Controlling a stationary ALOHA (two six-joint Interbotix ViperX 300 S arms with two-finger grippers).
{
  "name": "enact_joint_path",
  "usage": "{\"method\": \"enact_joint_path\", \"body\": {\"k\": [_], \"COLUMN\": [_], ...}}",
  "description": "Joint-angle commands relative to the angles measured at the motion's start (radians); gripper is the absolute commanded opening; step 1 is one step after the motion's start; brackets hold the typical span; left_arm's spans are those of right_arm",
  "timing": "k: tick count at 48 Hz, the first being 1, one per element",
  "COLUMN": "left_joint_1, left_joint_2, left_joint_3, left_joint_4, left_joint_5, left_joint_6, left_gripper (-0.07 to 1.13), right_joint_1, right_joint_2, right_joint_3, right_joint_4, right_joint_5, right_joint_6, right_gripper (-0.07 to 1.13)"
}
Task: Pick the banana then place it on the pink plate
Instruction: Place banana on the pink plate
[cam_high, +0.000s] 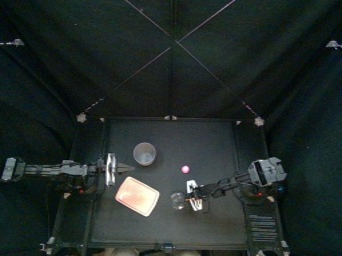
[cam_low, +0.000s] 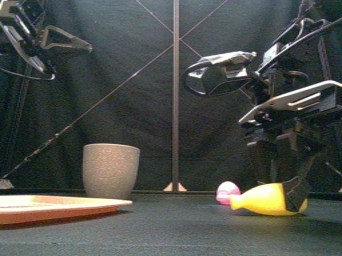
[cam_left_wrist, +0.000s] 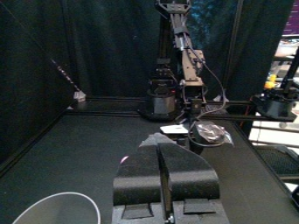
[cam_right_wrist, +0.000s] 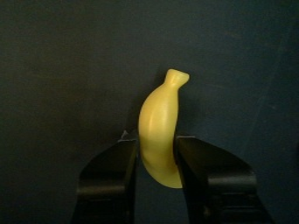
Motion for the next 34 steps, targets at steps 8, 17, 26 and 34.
{"method": "enact_joint_path", "body": {"k": [8,17,26,34], "left_joint_1": [0.002,0.002,0.002,0.003], "left_joint_2": [0.005,0.005,0.005,0.005], "left_joint_3": [-0.014,-0.014,-0.008,-0.008], "left_joint_4": [0.000,0.000,0.000,0.000], "left_joint_5": [-0.009,-0.009,-0.011,-0.011], "left_joint_6": [-0.002,-0.002,-0.002,0.002], "left_gripper": [0.03,0.03,0.03,0.03], "right_joint_1": [-0.008,-0.066,-0.112,-0.115], "right_joint_2": [-0.043,-0.018,0.110,0.256], "right_joint_3": [-0.100,-0.225,-0.348,-0.482], "right_joint_4": [-0.008,0.051,0.156,0.176], "right_joint_5": [-0.087,-0.331,-0.563,-0.568], "right_joint_6": [0.008,0.028,0.031,0.032], "right_gripper": [0.44,0.45,0.45,0.45]}}
